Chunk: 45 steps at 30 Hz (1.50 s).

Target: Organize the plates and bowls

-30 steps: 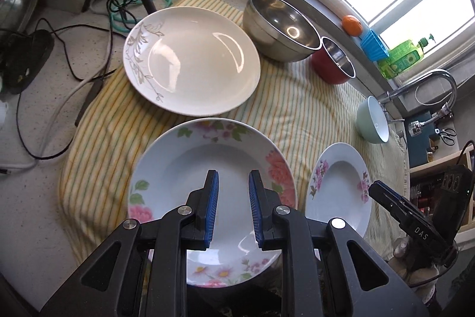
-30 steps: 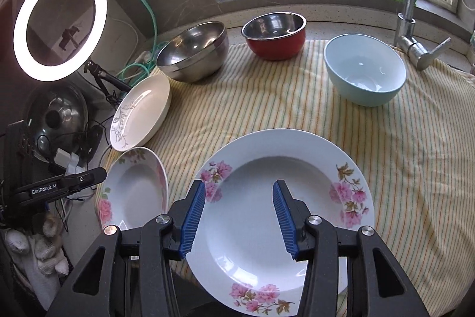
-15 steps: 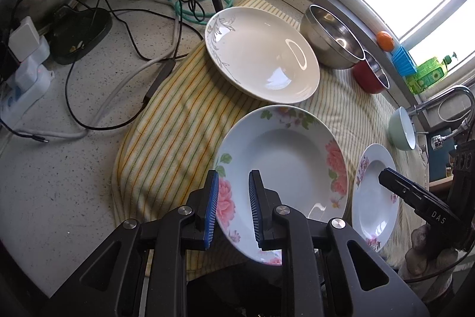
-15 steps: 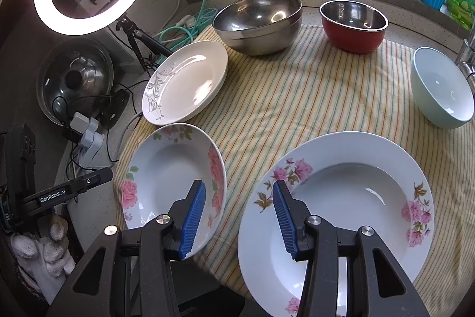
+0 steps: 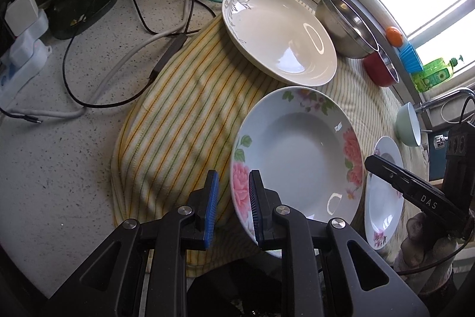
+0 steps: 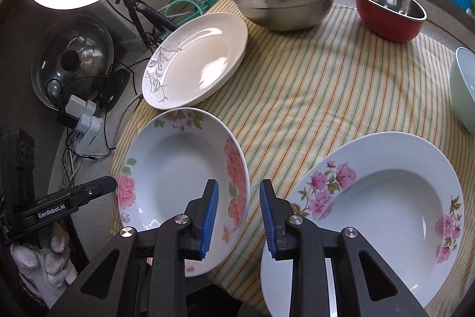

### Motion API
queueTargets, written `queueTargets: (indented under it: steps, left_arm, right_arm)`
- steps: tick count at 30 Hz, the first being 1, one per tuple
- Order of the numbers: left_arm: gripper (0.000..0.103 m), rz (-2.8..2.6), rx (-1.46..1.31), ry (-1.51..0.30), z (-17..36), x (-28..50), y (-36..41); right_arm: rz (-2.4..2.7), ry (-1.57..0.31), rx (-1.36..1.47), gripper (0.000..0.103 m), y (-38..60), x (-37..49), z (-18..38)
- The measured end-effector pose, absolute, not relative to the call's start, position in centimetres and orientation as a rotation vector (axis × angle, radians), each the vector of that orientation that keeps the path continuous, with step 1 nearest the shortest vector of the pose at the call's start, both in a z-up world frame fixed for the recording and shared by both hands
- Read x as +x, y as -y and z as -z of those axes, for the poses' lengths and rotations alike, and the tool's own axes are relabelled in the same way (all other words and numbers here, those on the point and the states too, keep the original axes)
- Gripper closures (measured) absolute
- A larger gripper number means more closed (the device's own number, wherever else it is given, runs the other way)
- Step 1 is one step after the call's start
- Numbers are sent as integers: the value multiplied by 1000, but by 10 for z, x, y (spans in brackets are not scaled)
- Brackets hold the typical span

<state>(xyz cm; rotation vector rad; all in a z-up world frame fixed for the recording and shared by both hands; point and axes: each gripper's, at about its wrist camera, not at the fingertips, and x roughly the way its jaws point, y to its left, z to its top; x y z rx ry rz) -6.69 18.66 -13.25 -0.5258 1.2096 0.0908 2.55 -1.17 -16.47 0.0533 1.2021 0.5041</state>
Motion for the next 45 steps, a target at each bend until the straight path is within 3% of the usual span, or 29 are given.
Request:
queueTargets:
  steps: [25,45]
  left_arm:
    - [85,-68,-496,-1241,145,-55,-175]
    - [85,-67,-511,-1244,145,-54,-178]
  right_arm:
    - [-522,-1284,64,91,3,36,187]
    - [-519,-1271,67,91,2,33,185]
